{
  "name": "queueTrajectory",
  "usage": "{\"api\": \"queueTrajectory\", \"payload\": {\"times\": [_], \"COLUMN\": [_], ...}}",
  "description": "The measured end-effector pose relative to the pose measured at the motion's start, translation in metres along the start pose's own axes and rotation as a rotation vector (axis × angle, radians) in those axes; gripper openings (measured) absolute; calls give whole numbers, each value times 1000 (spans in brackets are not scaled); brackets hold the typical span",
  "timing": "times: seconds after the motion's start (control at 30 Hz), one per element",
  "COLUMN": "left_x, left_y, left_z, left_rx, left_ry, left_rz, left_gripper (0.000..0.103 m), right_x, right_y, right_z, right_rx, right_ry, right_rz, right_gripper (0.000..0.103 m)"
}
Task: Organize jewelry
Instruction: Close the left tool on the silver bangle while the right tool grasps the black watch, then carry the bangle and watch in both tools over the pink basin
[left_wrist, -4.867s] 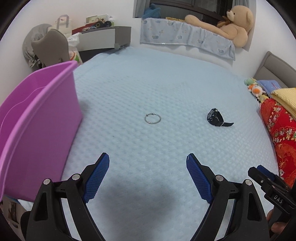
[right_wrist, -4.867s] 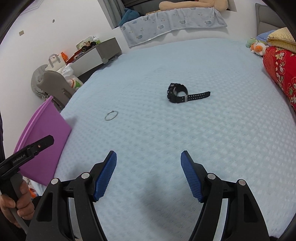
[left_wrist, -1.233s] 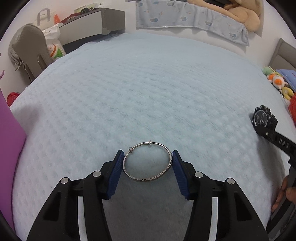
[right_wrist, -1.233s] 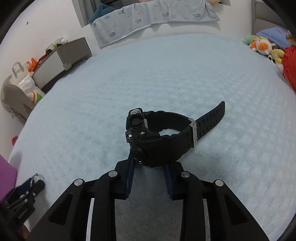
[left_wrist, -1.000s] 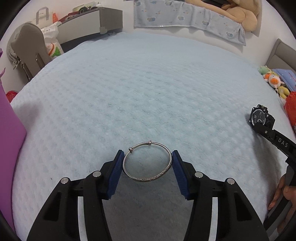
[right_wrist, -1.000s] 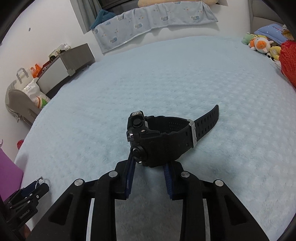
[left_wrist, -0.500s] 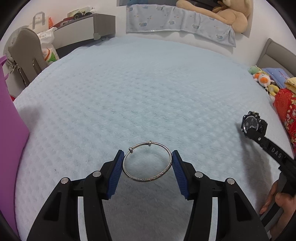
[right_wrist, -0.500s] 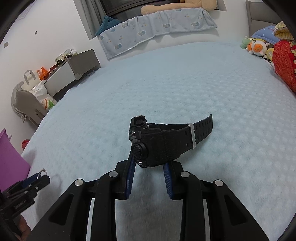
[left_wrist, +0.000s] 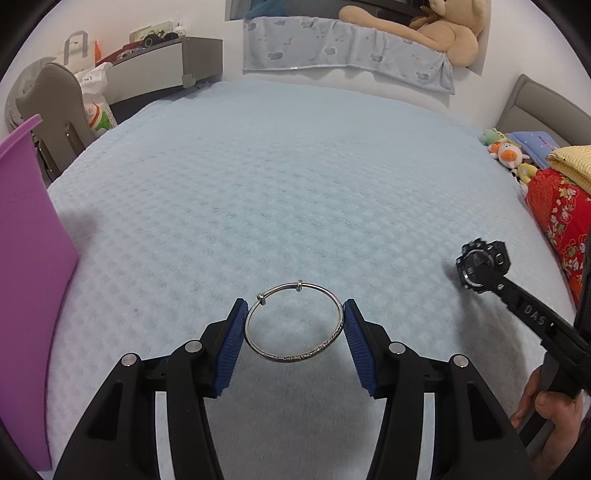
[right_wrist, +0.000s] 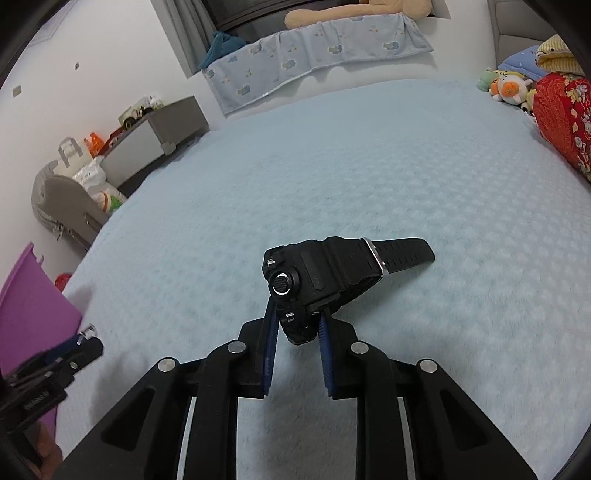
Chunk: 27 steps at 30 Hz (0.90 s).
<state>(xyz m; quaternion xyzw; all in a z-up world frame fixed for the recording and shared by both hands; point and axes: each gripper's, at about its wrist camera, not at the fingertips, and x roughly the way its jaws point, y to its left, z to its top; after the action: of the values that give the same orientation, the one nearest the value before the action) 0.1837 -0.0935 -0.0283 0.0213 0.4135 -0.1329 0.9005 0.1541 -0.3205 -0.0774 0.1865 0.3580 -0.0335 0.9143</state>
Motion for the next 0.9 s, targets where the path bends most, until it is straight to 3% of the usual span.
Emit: {"api": "queueTrajectory", "payload": {"times": [0.47, 0.9], "left_x": [-57, -120], "left_y": [20, 51], "left_z": [0, 7], "left_rx": [-25, -61], "left_ry": [-51, -113], "left_rz": [3, 16], "left_gripper": [51, 51], "right_x": [-48, -90], "right_y": [30, 94], "right_z": [2, 14], "right_rx": [-6, -89], "right_ry": [-50, -85], "right_rz": [50, 113], "right_gripper": [19, 19]}}
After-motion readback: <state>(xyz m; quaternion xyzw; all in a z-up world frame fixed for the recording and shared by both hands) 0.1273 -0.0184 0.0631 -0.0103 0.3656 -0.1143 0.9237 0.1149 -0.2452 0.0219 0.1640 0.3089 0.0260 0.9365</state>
